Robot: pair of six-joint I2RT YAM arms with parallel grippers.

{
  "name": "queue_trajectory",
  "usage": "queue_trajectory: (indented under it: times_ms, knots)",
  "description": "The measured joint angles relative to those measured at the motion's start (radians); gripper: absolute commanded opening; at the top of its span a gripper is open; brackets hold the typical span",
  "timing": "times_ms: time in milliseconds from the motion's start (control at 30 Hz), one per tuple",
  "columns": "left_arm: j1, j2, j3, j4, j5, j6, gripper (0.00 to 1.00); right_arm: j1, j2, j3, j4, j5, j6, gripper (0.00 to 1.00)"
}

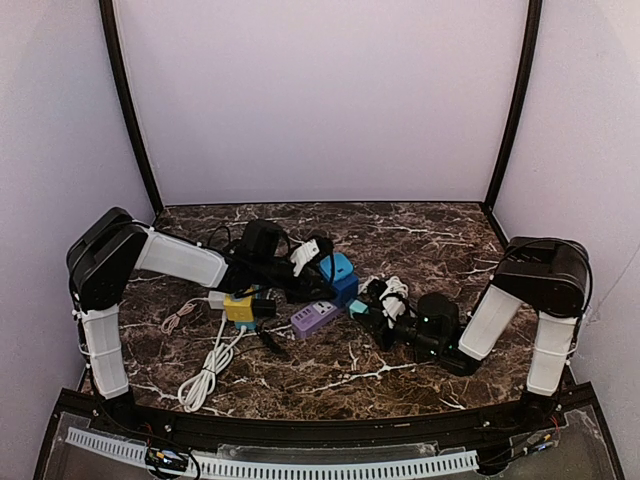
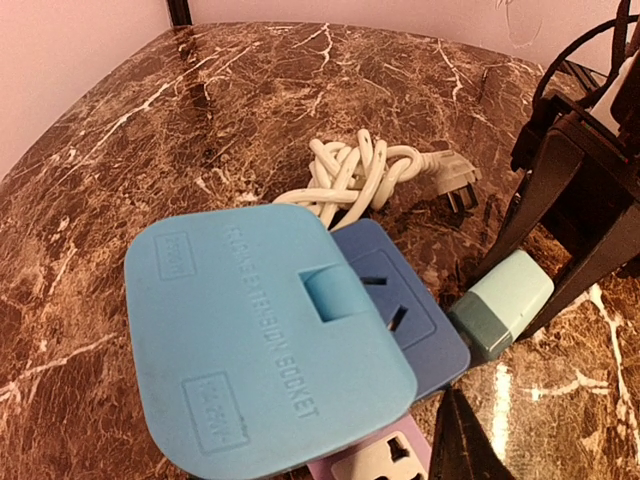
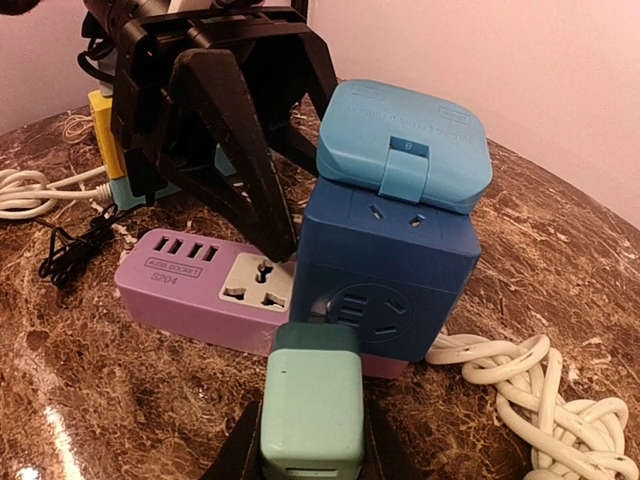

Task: Insert the plug
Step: Insert the plug into the socket.

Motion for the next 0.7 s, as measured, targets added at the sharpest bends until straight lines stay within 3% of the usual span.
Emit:
queue_trajectory:
  times_ms: [700]
  knots:
    - [0.0,0.006,-0.008,0.061,0.002,-0.078,0.39,-0.034,-0.005,-0.018,0.001,-0.013,0.023,0.0]
